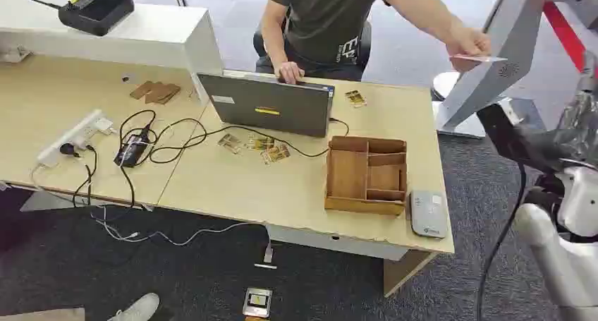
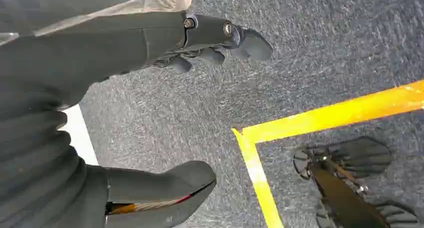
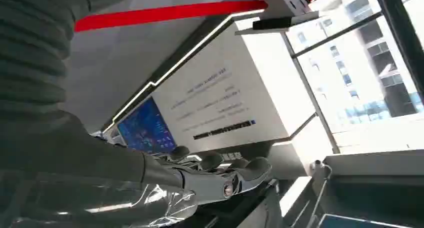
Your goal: Pass the card to the sensor for recognition and then transmit it.
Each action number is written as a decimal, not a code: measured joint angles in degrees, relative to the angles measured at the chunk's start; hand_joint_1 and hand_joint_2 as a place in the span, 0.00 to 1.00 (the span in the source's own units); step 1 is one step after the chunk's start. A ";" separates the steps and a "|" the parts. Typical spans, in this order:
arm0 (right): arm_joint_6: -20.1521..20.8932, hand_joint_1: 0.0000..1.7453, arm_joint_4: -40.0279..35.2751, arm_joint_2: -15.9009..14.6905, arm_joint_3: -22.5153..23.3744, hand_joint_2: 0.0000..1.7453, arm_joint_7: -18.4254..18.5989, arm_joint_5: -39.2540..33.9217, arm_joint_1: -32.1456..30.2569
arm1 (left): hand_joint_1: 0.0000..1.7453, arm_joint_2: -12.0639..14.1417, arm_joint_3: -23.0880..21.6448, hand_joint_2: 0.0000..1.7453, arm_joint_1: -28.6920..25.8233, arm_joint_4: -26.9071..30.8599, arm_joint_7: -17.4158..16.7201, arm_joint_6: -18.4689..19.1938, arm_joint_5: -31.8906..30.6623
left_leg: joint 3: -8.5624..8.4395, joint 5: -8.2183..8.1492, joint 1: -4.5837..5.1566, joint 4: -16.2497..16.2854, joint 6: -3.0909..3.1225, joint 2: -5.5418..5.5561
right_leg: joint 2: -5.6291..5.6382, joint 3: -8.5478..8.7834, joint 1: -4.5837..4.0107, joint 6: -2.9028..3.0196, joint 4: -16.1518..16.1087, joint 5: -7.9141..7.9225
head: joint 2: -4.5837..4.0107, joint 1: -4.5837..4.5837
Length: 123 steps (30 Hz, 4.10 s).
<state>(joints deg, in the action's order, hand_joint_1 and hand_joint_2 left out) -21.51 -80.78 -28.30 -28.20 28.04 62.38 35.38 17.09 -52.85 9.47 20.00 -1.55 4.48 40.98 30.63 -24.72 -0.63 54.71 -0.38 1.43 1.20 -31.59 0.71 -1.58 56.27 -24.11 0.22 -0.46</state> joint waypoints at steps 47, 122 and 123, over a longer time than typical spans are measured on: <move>-4.88 1.00 34.24 19.41 -15.58 1.00 -7.23 -2.70 9.04 | 0.00 -2.43 -0.61 1.00 1.15 -2.12 -0.33 1.03 0.00 | 0.09 -0.01 0.00 0.02 -0.01 -0.07 | 0.01 -0.19 0.00 -0.01 -0.06 0.01 | 0.00 0.00; 8.85 1.00 -4.90 9.20 -6.46 1.00 -6.05 -8.46 -11.84 | 0.00 0.61 1.31 1.00 -2.24 0.85 1.40 -0.79 0.00 | -0.05 -0.11 0.01 0.03 0.02 -0.14 | 0.06 -0.01 -0.01 0.00 -0.11 -0.06 | 0.00 0.00; 9.11 1.00 -4.79 9.50 -6.68 1.00 -6.23 -8.48 -11.28 | 0.00 0.61 1.27 1.00 -2.19 0.98 1.20 -0.68 -0.21 | -0.05 -0.10 0.00 0.03 0.02 -0.13 | 0.05 0.00 -0.01 -0.01 -0.10 -0.06 | 0.00 0.00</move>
<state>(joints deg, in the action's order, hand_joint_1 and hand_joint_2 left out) -12.39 -85.57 -18.80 -34.88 21.82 53.90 24.10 17.70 -51.58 7.29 20.98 -0.35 3.80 40.77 30.58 -24.83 -0.63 54.73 -0.36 1.31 1.25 -31.59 0.70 -1.59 56.16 -24.18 0.22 -0.46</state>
